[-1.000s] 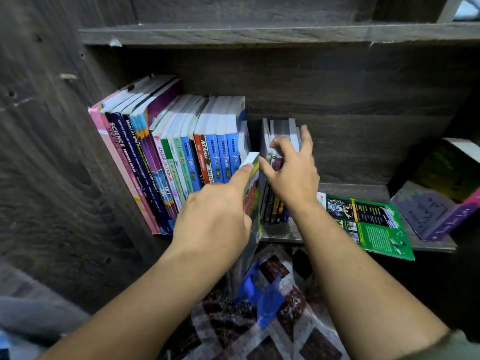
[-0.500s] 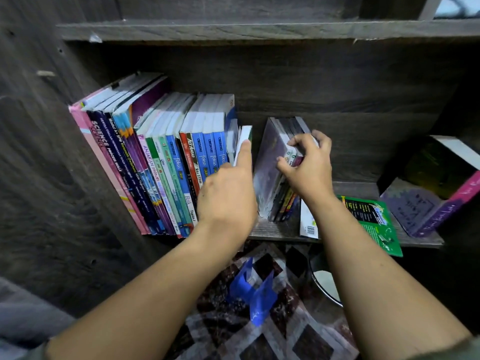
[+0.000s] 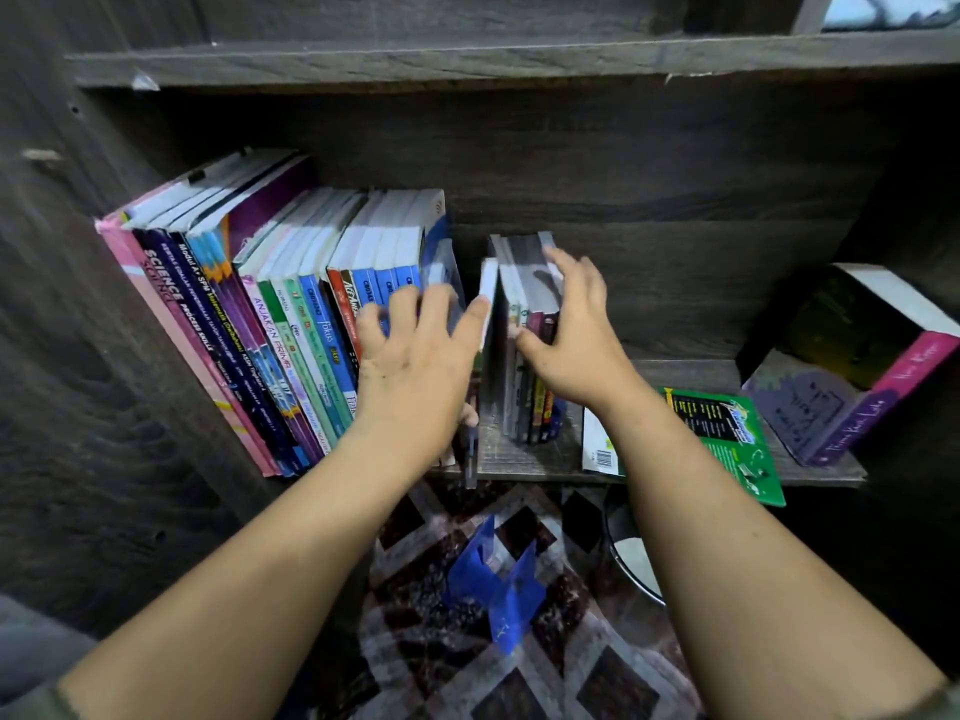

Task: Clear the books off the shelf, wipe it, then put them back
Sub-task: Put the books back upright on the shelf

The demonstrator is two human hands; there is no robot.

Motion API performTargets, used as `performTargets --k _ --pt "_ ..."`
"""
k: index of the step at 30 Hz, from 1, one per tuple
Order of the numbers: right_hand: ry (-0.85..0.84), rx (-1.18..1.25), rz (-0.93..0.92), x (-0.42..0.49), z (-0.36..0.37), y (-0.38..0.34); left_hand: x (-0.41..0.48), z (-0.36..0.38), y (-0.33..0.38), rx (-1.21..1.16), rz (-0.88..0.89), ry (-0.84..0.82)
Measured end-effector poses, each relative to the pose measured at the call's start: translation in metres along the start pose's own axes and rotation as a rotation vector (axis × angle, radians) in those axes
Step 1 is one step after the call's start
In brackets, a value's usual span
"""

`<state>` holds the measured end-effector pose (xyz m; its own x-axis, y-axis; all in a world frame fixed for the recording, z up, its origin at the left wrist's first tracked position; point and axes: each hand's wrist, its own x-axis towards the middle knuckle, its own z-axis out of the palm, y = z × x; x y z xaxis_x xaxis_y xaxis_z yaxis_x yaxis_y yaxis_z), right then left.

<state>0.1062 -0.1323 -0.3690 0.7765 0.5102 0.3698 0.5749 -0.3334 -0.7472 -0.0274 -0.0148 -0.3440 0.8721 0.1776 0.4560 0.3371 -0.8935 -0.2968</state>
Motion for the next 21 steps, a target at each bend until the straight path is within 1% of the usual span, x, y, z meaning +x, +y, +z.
performTargets --k 2,4,8,10,12,15,17,21 --pt "-0.028 0.095 0.045 -0.001 0.004 0.002 0.002 0.013 0.0 0.018 -0.089 0.04" --pt "-0.104 0.14 0.163 0.0 0.006 0.01 0.002 0.026 -0.001 0.054 -0.178 0.079" --pt "-0.378 0.118 0.44 0.0 0.011 0.035 -0.001 0.048 -0.003 0.097 -0.211 0.208" --pt "-0.439 0.07 0.528 -0.007 0.02 0.048 -0.003 0.053 -0.005 0.096 -0.239 0.26" --pt "-0.44 0.043 0.549 -0.016 0.032 0.055 -0.006 0.055 -0.009 0.086 -0.306 0.251" --pt "-0.358 -0.002 0.535 -0.022 0.045 0.06 -0.01 0.055 -0.016 -0.005 -0.404 0.199" --pt "-0.321 -0.01 0.531 -0.017 0.047 0.057 -0.012 0.055 -0.018 -0.039 -0.418 0.172" --pt "-0.366 0.006 0.513 -0.014 0.04 0.049 -0.012 0.056 -0.022 -0.069 -0.395 0.14"
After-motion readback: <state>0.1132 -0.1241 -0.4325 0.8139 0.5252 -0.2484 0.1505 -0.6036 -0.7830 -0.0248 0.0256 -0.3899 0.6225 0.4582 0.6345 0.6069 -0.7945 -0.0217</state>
